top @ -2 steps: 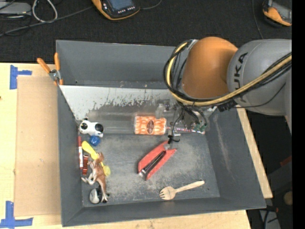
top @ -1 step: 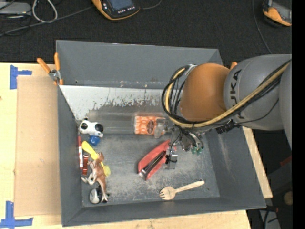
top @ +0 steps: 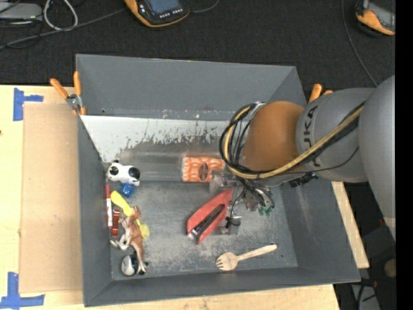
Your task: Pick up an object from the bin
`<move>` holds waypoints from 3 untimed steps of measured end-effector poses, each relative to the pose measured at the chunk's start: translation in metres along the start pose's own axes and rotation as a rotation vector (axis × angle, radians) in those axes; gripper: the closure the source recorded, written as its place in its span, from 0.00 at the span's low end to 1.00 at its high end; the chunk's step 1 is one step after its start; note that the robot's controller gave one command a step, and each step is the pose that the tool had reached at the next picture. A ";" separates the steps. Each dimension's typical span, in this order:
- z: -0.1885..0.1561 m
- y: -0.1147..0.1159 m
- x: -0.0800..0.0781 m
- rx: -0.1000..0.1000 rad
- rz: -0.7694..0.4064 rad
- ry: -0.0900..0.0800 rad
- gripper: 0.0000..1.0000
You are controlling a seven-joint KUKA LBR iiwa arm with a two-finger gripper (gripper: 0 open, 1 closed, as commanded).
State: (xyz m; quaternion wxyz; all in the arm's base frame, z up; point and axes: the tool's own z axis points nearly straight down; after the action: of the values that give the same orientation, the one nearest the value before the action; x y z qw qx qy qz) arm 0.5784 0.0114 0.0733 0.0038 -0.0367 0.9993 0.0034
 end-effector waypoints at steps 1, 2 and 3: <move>0.004 0.005 0.023 0.000 -0.195 -0.004 1.00; 0.004 0.005 0.023 0.001 -0.196 -0.004 0.00; 0.004 0.005 0.023 0.001 -0.196 -0.005 1.00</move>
Offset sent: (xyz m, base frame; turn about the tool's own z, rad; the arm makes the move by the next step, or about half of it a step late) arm 0.0000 0.0000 0.0000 0.0000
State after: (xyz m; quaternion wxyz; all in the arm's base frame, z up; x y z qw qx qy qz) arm 0.5553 0.0143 0.0696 0.0066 -0.1345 0.9909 0.0027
